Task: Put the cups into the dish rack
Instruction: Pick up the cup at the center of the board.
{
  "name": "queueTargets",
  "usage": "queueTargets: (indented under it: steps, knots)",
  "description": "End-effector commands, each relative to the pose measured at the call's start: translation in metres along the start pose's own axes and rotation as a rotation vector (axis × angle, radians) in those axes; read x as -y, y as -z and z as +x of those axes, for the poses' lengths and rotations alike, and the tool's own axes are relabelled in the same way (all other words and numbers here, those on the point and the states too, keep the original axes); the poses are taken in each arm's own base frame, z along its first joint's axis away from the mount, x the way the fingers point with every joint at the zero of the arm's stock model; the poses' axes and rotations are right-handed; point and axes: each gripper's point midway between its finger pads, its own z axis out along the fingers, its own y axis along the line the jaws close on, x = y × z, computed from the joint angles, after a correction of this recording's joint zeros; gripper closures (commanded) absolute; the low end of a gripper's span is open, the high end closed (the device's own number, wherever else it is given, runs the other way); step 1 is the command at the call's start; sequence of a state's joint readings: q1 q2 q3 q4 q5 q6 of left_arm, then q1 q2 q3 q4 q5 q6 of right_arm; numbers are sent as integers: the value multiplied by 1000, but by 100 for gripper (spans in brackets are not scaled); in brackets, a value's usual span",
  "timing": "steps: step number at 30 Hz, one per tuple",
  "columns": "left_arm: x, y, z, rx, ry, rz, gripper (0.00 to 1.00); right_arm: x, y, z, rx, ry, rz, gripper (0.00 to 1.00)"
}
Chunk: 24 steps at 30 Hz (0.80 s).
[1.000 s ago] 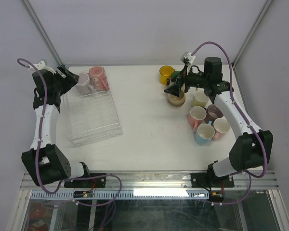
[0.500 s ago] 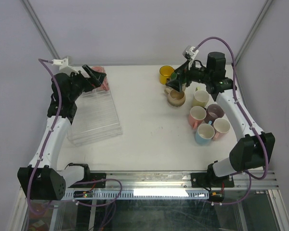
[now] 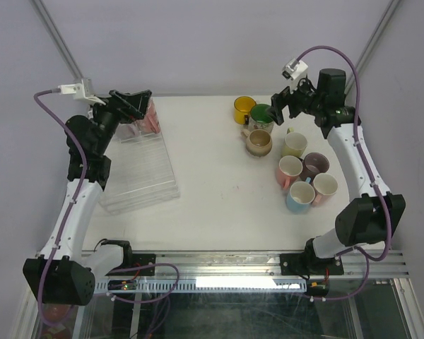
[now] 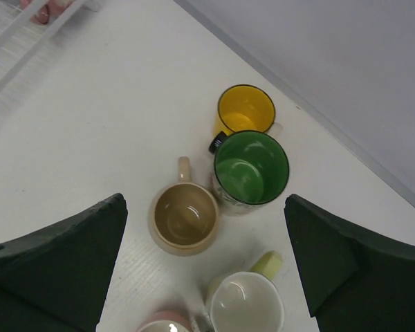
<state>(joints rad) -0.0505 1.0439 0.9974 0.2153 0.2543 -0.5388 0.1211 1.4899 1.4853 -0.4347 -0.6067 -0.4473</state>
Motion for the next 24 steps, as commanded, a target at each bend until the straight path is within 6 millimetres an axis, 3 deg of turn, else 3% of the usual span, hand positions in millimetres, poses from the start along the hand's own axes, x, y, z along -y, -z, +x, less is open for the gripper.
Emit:
queueTargets:
  steps: [1, 7, 14, 24]
  knots:
    - [25, -5, -9, 51, 88, 147, 1, 32, 16, 3, -73, 32, 112, 1]
    - [27, -13, 8, -11, 203, 188, 1, 58, 30, 44, -202, -23, 183, 1]
    - [30, -18, 14, -44, 255, 205, 1, 86, 43, 93, -339, -179, 234, 1]
    - [34, -22, 28, -78, 320, 202, 1, 111, 44, 149, -439, -578, 325, 4]
